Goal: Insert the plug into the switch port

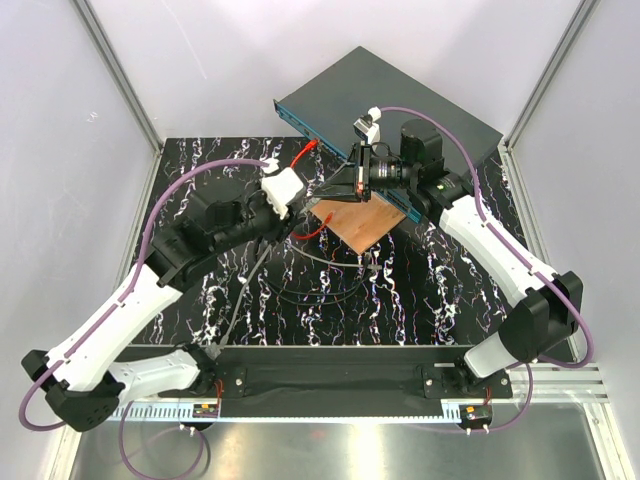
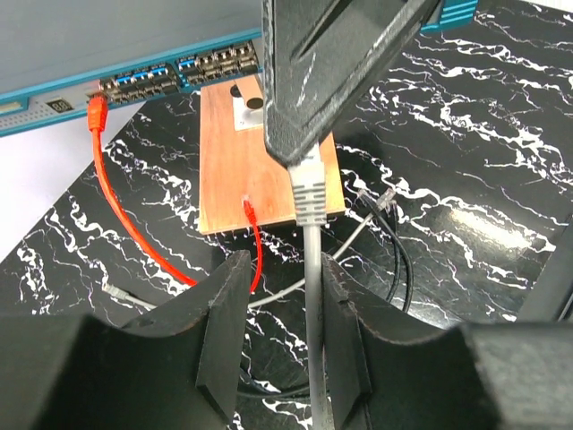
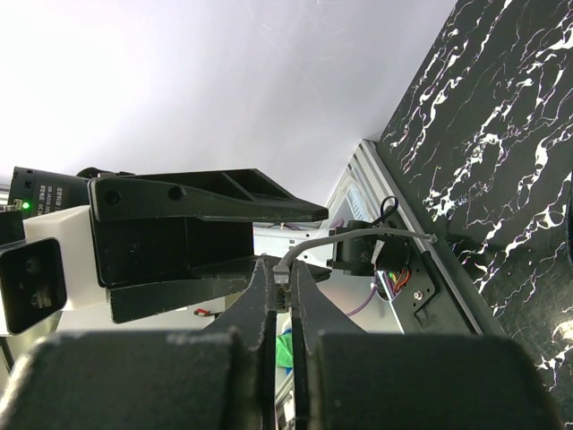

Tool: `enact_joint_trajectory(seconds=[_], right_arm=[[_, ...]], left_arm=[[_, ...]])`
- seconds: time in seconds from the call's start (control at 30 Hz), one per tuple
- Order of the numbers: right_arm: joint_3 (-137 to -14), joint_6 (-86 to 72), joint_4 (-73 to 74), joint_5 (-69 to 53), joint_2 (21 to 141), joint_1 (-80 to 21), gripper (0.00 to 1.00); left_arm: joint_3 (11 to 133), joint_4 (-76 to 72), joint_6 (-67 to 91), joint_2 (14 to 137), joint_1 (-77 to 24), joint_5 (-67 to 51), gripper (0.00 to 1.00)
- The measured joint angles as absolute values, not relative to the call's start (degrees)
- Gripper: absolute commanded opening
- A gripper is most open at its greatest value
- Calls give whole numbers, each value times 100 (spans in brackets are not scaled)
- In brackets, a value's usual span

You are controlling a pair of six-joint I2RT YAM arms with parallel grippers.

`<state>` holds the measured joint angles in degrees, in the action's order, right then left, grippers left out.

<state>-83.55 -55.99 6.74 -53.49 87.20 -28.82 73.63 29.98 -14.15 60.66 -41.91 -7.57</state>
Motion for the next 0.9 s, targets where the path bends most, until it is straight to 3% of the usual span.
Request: enact_joint_trajectory(seconds=[0.47,0.63,0.77,0.8,0.83,0.9], right_arm=[[-8320,-5579,668,-5352,8720,-2882,0],[-8307,-5577,661,-5345,8720,-2882,0],[-8256,-5575,626,-5321,8720,-2880,0],[-8250,-5575,626,-5317,8720,-2875,4],[-8246,-5570,624,-5312,8720,-2873,30],[-8243,-5537,637,-5323,8720,-2862,57]], left_arm=[[7505,2952,-1354,6224,-4235,-805,36],[7553,2956,-1297,6252,-4248,-873,20],[7555,3004,-1245,6287,-4276,-921,0],[7555,3002,-1234,6298,-4278,-923,0],[7561,3011,-1221,6307,-4278,-921,0],[7564,3017,-1201,6324,-4278,-928,0]])
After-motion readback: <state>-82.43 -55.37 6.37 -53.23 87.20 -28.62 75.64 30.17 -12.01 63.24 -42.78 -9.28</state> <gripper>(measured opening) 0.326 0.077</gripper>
